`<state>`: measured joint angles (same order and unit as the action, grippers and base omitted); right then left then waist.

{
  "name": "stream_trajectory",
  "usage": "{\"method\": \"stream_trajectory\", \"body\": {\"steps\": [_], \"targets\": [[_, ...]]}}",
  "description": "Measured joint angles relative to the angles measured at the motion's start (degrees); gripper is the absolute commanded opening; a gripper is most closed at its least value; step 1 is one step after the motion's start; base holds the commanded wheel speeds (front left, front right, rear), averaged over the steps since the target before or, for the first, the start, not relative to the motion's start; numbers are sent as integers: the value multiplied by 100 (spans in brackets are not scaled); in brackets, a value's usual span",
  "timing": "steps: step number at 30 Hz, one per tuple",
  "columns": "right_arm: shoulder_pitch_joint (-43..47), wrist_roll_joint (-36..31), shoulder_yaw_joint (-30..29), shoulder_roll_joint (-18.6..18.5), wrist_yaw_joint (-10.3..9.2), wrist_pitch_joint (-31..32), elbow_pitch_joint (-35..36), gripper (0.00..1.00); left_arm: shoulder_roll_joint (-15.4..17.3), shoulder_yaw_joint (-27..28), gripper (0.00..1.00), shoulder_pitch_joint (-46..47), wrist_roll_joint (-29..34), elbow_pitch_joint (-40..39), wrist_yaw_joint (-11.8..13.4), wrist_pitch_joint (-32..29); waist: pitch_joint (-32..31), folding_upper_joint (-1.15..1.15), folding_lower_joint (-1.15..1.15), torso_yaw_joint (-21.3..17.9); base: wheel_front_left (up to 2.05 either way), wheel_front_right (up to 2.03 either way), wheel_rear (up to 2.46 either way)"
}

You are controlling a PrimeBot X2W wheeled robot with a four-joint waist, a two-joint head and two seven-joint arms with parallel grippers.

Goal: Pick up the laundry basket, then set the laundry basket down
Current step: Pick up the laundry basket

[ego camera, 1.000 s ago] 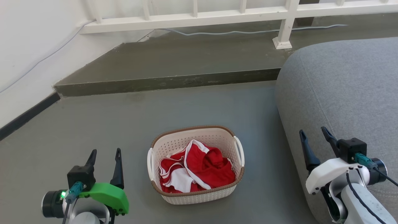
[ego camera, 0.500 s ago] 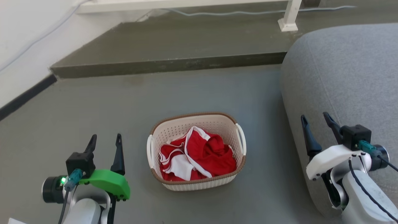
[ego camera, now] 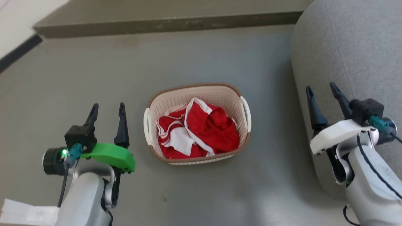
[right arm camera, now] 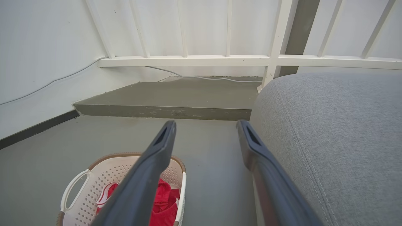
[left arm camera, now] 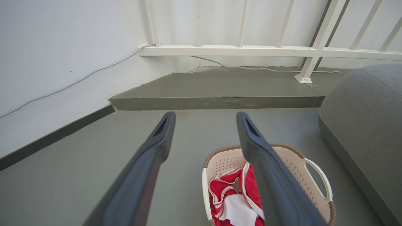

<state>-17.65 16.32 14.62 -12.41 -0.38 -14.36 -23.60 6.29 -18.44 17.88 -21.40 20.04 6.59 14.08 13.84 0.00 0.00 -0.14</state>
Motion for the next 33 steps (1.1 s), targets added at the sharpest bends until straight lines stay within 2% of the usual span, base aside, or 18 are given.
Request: {"method": "stream_trajectory", "body": {"steps": [21, 33], "targets": [[-1505, -21, -59, 3, 264, -7, -147, 100, -145, 180, 100, 1602, 147, 89, 7, -96, 1709, 0, 1, 14, 0, 0, 0], [-2571, -74, 43, 16, 442, -9, -497, 100, -163, 135, 100, 2781, 159, 388, -56, -516, 2704, 0, 1, -32, 0, 0, 0]]}}
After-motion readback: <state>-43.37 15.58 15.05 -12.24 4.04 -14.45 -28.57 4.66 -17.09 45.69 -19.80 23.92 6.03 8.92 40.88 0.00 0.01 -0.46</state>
